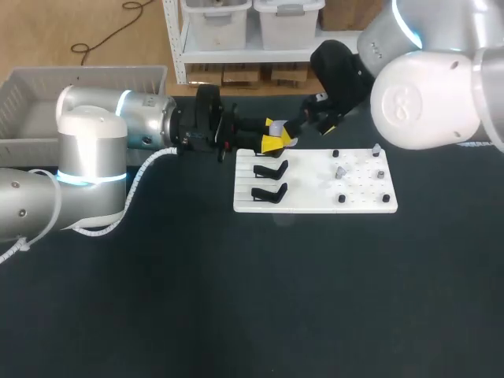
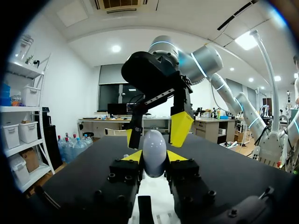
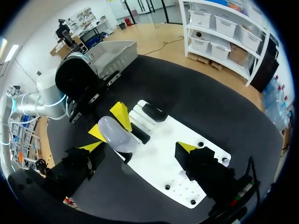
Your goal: Pick up each earbud case from the left stands, insert the matching earbuds, close the lid, and place the case in the box.
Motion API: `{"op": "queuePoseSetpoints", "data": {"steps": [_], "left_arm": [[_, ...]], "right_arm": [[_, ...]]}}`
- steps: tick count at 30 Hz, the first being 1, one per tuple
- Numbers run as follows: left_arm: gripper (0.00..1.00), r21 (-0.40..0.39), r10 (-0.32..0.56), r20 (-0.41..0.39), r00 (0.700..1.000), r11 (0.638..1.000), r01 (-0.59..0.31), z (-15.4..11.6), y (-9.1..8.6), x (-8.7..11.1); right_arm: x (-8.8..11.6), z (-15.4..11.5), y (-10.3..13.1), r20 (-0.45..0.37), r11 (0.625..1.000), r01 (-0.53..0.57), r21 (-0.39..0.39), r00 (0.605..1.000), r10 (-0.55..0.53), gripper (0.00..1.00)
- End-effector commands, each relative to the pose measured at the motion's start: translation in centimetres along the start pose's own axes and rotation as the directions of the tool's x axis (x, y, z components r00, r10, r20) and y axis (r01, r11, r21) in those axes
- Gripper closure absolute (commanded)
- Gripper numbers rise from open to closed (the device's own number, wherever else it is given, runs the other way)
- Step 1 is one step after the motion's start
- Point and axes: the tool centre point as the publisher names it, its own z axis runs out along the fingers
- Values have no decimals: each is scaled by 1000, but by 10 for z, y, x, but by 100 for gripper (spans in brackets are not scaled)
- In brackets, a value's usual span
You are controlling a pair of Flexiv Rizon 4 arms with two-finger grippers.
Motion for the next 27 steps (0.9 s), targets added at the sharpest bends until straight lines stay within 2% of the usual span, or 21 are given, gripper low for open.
{"op": "queuePoseSetpoints", "data": {"steps": [1, 11, 17, 23, 27], "left_arm": [[100, 1, 0, -1, 1000, 1000, 0, 0, 1, 0], [100, 1, 0, -1, 1000, 1000, 0, 0, 1, 0], [100, 1, 0, -1, 1000, 1000, 0, 0, 1, 0], [100, 1, 0, -1, 1000, 1000, 0, 0, 1, 0], [100, 1, 0, -1, 1000, 1000, 0, 0, 1, 0]], "right_arm": [[1, 0, 1, 3, 1000, -1, 17, 1000, 1, 0], [-5, -2, -3, 23, 999, -7, 44, 1000, 6, 0], [-12, -11, -1, 79, 997, -21, 69, 997, 16, 0], [-20, -32, -1, 171, 995, -24, 101, 985, 6, 0], [-21, -55, -2, 218, 985, 10, 175, 975, -49, 0]]}}
